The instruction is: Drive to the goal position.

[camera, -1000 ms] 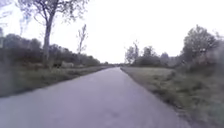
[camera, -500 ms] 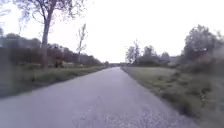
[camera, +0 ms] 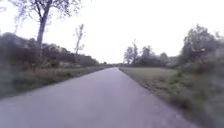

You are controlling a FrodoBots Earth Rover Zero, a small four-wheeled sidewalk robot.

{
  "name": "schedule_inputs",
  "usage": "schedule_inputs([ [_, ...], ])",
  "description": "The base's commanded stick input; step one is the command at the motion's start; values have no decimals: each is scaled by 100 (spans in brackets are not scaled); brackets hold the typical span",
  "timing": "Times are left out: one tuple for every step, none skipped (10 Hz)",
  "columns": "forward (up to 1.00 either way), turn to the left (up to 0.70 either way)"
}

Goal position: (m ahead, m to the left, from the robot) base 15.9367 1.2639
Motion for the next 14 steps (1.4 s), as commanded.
schedule_inputs([
  [100,0],
  [100,0],
  [100,0],
  [100,0],
  [100,0],
  [100,0],
  [100,0],
  [100,0],
  [100,0],
  [100,0],
  [100,0],
  [100,0],
  [100,0],
  [100,0],
])
